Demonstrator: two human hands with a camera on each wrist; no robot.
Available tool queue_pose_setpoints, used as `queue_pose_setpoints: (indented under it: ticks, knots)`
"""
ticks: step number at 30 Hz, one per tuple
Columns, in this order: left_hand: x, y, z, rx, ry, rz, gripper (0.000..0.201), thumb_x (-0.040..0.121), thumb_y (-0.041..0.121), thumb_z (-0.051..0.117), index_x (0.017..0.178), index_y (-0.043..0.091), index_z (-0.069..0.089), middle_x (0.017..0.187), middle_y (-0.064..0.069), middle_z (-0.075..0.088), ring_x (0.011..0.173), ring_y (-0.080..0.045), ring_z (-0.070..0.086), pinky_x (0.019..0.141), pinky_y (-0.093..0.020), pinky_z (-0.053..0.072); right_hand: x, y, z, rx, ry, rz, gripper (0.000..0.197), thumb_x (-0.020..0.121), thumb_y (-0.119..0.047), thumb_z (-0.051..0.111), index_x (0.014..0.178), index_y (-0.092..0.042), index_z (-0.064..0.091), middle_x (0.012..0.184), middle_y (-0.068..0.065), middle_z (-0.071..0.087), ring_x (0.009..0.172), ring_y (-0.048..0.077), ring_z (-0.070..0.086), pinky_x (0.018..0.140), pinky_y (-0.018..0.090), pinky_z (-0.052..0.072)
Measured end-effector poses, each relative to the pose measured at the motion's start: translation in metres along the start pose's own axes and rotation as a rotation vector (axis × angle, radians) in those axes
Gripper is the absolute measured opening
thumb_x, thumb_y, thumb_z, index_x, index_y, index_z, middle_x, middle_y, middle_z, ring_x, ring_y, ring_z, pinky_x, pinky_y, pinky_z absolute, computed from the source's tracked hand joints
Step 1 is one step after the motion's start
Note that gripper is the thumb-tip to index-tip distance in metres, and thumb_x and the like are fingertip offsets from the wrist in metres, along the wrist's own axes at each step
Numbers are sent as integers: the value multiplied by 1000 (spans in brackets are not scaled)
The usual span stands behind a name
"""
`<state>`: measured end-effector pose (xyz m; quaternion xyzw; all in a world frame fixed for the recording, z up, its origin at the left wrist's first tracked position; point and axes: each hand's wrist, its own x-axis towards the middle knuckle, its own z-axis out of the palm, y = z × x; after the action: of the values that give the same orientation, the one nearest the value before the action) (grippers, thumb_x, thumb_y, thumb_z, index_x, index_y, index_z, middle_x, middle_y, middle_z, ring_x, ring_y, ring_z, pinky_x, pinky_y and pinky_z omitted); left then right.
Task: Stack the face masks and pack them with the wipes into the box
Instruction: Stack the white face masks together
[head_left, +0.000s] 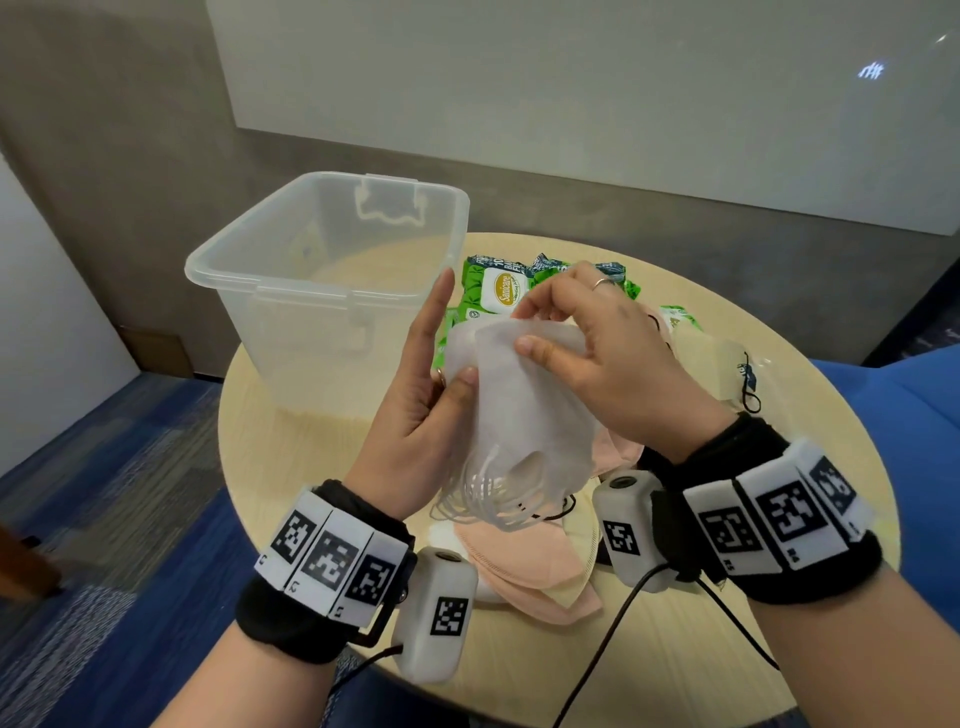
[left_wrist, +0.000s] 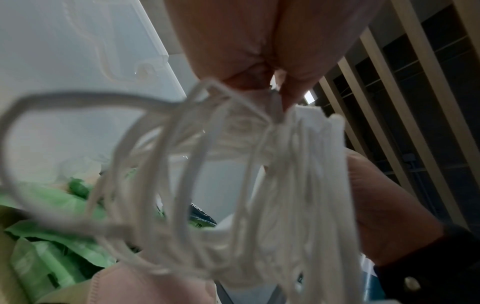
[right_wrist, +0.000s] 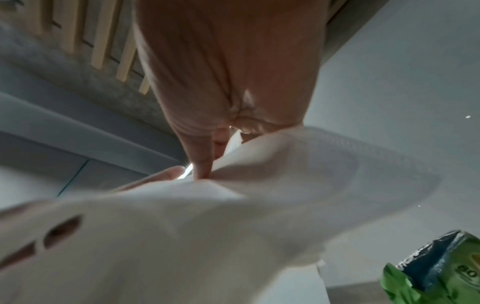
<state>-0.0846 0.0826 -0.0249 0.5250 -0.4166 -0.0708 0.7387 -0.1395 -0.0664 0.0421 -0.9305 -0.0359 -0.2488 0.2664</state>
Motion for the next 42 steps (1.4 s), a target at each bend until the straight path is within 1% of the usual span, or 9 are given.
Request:
queue_pose_setpoints:
  ticks: [5, 9, 15, 18, 23, 29, 35, 39, 42]
  knots:
    - [-2, -3, 0, 46, 30, -39, 63, 89, 24, 47, 135, 59, 23, 94, 2, 53, 93, -24, 42, 85, -41, 40, -2, 4, 8, -111, 17, -262, 29, 77, -5, 56, 97, -20, 71, 96, 2, 52, 89, 22, 50, 79, 43, 41]
    - [-2, -3, 0, 86, -8, -18, 64, 92, 10, 38, 136, 47, 10, 115, 19, 61, 85, -5, 56, 82, -18, 48, 2, 6, 3, -64, -87, -247, 35, 80, -17, 45, 100, -21, 73, 94, 1, 50, 83, 19, 47, 76, 30, 35]
    - [-2, -1, 1, 76, -29, -50, 63, 85, 32, 45, 131, 64, 16, 147, -4, 40, 118, -19, 52, 104, -46, 40, 1, 7, -13, -43, -329, -98, 39, 78, -23, 62, 116, -24, 64, 97, 0, 46, 90, 9, 43, 80, 5, 29]
    - [-2, -3, 2, 117, -18, -60, 65, 87, 27, 45, 130, 63, 13, 139, -16, 47, 83, -17, 54, 91, -31, 46, 3, 10, -12, -72, -304, -90, 37, 78, -16, 72, 114, -20, 64, 97, 3, 48, 91, 14, 45, 77, 13, 32]
    - [-2, -1, 1, 62, 63, -83, 61, 87, 13, 41, 131, 53, 29, 69, -30, 49, 57, -30, 34, 61, -31, 35, 0, 13, -5, -12, -50, -141, 28, 63, -21, 75, 90, -14, 69, 78, -3, 52, 74, 8, 44, 68, 8, 33]
    - [1, 0, 2, 35, 116, -113, 35, 86, 13, 43, 101, 37, 63, 66, -15, 55, 57, -23, 41, 53, -25, 38, -5, 15, 0, 88, 60, -217, 19, 62, -12, 80, 76, -10, 68, 76, 6, 62, 73, 10, 52, 64, 10, 36]
    - [3, 5, 5, 89, 166, -118, 39, 86, 12, 43, 96, 41, 67, 68, -34, 49, 56, -35, 39, 59, -34, 33, -7, 16, 0, 104, 113, -242, 17, 64, -9, 80, 71, -11, 65, 71, 1, 58, 68, 3, 48, 63, 8, 33]
    - [3, 4, 5, 103, 188, -103, 33, 88, 7, 43, 97, 28, 67, 86, 12, 71, 80, -5, 62, 72, -17, 48, -7, 18, 1, 119, 134, -246, 16, 63, -5, 79, 67, -10, 65, 75, 6, 58, 70, 13, 53, 64, 9, 34]
    - [3, 6, 4, 87, 233, -96, 41, 91, 1, 45, 105, 35, 63, 67, -5, 62, 62, -20, 50, 62, -26, 43, -8, 18, 1, 144, 173, -226, 12, 63, -9, 78, 66, -11, 66, 87, 3, 57, 82, 16, 56, 73, 17, 41]
